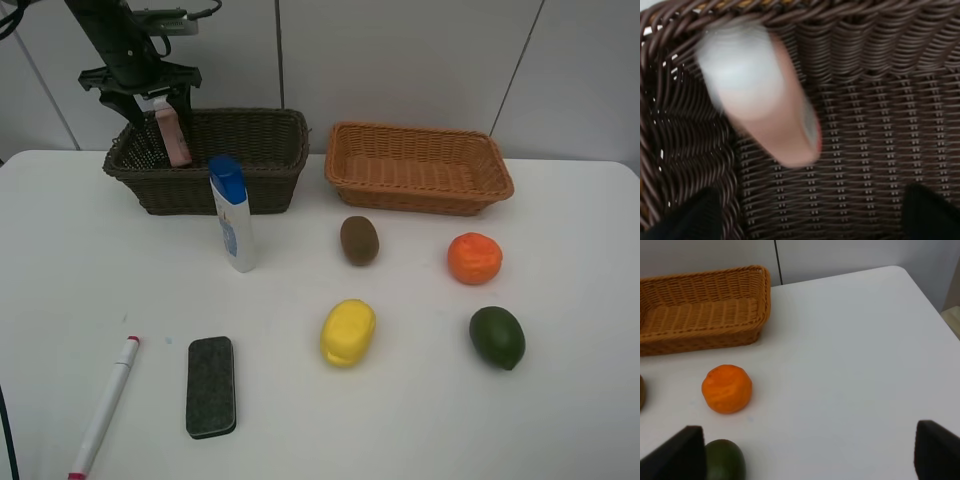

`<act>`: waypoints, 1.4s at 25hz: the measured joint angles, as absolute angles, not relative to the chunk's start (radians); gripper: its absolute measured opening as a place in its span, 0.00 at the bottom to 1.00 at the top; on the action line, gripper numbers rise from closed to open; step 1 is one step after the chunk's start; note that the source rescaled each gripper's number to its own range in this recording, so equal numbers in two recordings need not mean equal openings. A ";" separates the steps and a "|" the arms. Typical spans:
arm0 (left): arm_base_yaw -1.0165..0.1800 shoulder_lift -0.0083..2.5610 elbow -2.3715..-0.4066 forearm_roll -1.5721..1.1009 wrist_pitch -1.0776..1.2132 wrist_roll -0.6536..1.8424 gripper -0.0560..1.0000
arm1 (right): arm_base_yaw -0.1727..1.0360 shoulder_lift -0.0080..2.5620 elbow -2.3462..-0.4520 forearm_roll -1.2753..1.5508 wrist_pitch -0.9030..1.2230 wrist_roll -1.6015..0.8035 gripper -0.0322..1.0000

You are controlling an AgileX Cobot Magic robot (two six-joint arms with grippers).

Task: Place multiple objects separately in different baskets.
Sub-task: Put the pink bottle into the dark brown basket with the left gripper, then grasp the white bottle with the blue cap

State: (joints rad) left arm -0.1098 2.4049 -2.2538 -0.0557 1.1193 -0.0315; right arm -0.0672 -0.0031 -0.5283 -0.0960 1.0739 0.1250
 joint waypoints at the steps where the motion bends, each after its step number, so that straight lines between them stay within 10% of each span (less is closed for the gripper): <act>1: -0.110 2.405 -2.254 -0.056 1.124 -0.034 0.98 | -0.067 -0.003 -0.528 -0.096 1.074 0.125 0.96; 12: -0.110 2.298 -2.342 -0.226 1.201 -0.138 1.00 | -0.067 -0.003 -0.528 -0.096 1.074 0.125 0.96; 25: -0.276 1.852 -1.767 -0.218 1.198 -0.334 1.00 | -0.067 -0.003 -0.528 -0.093 1.074 0.125 0.96; 35: -0.426 1.921 -1.678 -0.181 1.197 -0.565 1.00 | -0.067 -0.003 -0.528 -0.092 1.074 0.125 0.96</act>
State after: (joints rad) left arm -0.4263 1.9211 -1.6782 -0.1809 1.1974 -0.5653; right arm -0.0672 -0.0031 -0.5283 -0.0920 1.0739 0.1250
